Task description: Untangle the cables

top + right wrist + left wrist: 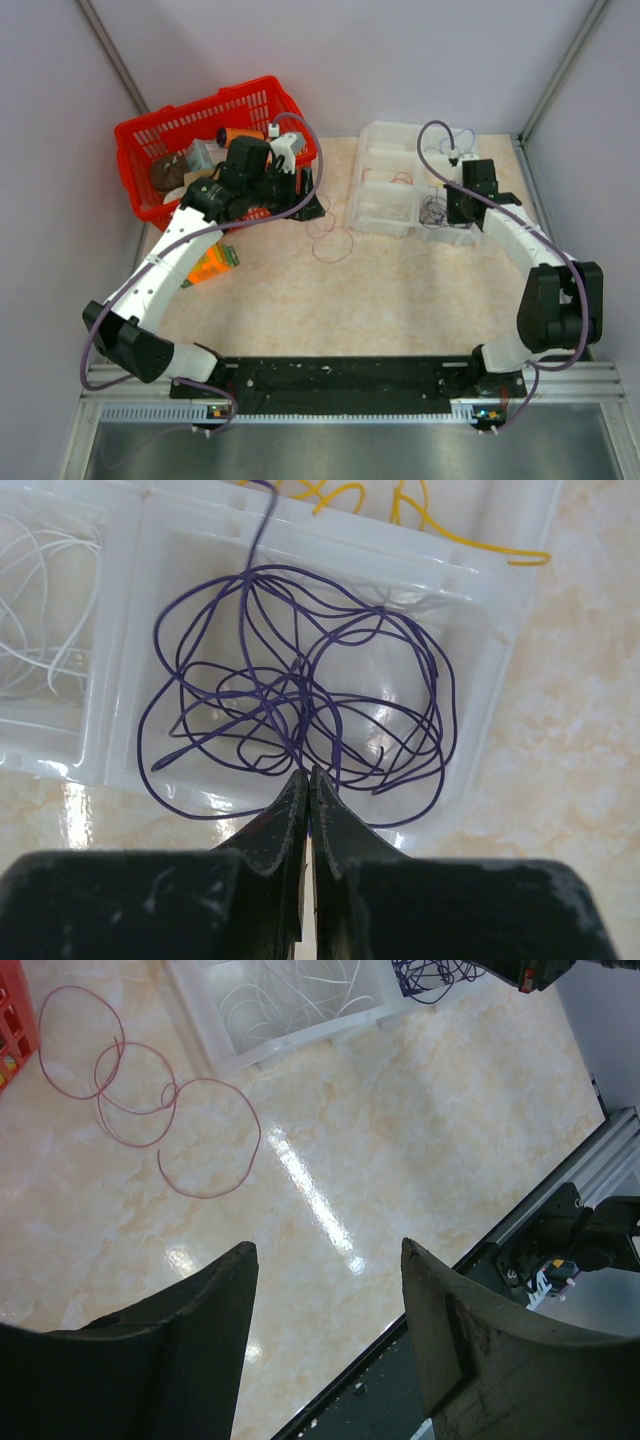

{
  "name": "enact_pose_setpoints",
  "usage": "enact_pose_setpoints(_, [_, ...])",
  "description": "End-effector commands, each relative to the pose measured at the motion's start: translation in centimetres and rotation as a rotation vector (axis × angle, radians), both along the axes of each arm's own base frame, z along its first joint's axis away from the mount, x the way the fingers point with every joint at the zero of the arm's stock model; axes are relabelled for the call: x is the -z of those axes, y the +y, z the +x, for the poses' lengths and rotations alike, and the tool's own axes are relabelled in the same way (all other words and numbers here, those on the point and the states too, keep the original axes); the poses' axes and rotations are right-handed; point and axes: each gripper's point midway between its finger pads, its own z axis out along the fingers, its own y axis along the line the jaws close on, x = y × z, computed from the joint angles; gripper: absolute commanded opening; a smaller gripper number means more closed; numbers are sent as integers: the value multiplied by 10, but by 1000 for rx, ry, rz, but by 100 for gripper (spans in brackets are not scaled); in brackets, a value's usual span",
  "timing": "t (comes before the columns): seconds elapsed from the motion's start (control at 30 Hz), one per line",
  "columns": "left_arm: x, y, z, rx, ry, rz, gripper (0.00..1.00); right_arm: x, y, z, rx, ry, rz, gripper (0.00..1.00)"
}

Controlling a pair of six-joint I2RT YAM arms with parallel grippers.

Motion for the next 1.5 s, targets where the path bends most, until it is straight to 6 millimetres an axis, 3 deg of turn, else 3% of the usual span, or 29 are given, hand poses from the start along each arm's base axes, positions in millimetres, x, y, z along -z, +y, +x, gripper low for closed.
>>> enact_pose_setpoints(0.0, [-6, -5, 6, 6, -24, -31, 64, -26, -18, -2, 81, -94, -52, 0])
enact_pose_setpoints(0.3, [-5, -1, 4, -4, -24, -18, 64, -24, -18, -14, 90, -64, -45, 0])
enact_pose_setpoints(0.43, [-4, 1, 5, -12, -26, -14, 64, -48, -5, -24, 32, -177, 22, 0])
enact_pose_setpoints(0.53, [-3, -2, 5, -2, -15, -23, 64, -55, 0, -28, 11, -205, 53, 0])
enact_pose_setpoints(0.67, [-2, -6, 5, 8, -8, -32, 64, -44, -3, -32, 28, -183, 44, 0])
enact_pose_setpoints(0.77, [-2, -6, 4, 12, -7, -32, 64, -39, -4, -25, 34, -160, 31, 0])
enact_pose_setpoints(0.83, [-2, -5, 4, 8, -8, -30, 64, -40, -2, -14, 39, -156, 37, 0])
enact_pose_setpoints(0.97, [-4, -3, 3, 3, -13, -29, 64, -21, -7, 4, 86, -72, 16, 0])
enact_pose_setpoints(1.1, [-5, 3, 2, -12, -31, -12, 64, -20, -11, 28, 134, -43, -6, 0])
enact_pose_setpoints(1.13, [-4, 3, 1, -12, -28, -10, 64, -18, -11, 34, 146, -20, -6, 2])
enact_pose_setpoints(1.2, [-5, 4, 0, -13, -29, -9, 64, -22, -7, 42, 155, 7, 13, 19])
enact_pose_setpoints(1.33, [-4, 8, 1, -34, -38, 4, 64, -60, 14, 50, 112, -85, 7, 48])
enact_pose_setpoints(1.4, [-6, 11, 2, -47, -54, 0, 64, -75, 40, 51, 48, -135, 18, 59])
enact_pose_setpoints(1.47, [-10, 15, 3, -80, -79, -6, 64, -81, 81, 49, -49, -166, 62, 69])
